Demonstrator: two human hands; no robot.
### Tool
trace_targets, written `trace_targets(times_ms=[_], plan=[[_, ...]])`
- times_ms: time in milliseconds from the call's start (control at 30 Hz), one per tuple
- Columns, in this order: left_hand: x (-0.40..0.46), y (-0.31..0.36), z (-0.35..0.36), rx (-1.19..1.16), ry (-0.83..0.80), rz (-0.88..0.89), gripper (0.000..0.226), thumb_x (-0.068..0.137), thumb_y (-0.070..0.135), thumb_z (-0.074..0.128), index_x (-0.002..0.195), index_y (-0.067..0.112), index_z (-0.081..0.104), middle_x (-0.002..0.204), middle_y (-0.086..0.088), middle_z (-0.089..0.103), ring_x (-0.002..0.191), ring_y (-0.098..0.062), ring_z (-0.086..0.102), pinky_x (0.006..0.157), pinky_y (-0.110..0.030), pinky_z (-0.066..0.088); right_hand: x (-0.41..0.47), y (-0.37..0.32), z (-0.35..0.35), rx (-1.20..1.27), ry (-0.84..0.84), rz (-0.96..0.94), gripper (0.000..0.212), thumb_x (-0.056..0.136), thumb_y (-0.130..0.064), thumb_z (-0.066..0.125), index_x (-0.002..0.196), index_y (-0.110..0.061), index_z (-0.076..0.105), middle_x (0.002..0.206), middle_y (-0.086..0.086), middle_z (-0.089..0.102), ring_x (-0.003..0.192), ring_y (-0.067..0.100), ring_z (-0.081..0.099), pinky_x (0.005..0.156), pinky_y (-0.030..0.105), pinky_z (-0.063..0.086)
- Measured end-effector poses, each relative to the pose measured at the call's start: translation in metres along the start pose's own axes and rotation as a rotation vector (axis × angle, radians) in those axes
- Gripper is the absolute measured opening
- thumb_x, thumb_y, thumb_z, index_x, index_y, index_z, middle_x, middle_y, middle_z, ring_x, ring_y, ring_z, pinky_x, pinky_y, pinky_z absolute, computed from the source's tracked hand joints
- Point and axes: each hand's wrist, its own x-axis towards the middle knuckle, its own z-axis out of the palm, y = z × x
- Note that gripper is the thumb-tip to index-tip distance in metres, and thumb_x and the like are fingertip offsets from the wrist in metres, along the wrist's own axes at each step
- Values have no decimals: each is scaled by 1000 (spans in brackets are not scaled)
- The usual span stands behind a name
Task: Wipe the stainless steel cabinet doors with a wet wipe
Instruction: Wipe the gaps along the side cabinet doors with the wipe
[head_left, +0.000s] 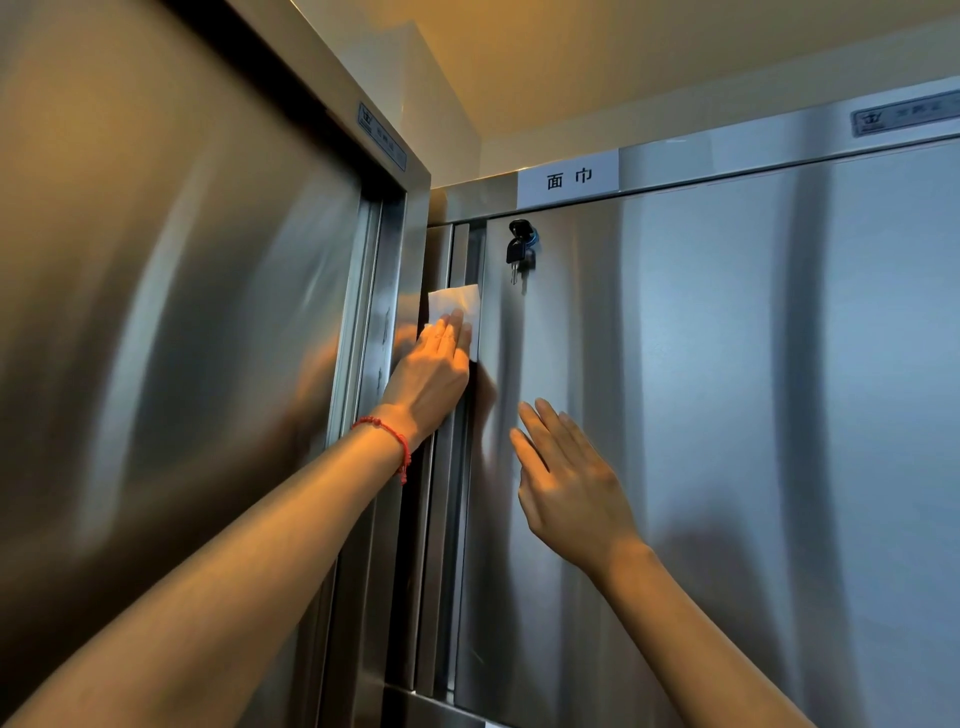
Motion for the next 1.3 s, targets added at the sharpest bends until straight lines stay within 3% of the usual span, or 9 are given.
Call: trace_targets(times_ms=[400,767,1300], plan=[[-6,3,-1,-19,-8,6,46,102,5,19,146,-7,14,153,-29,8,144,-35,9,117,-41,7,0,0,0,2,17,-1,44,81,-22,57,119,-3,65,130,18,57,125,34,51,107,45,31],[-4,2,-3,-88,-19,-24,48,102,4,20,147,-7,5,153,-28,4,144,-35,8,118,-41,6,-1,0,2,8,-3,-1,44,83,-22,56,122,-3,63,132,18,56,128,34,48,108,45,31],[-8,3,-2,-110,-24,-12,49,101,3,22,147,-5,7,154,-27,2,144,-33,6,116,-38,2,-1,1,1,5,-16,9,48,77,-20,71,122,-3,63,133,19,55,127,35,48,107,46,31]])
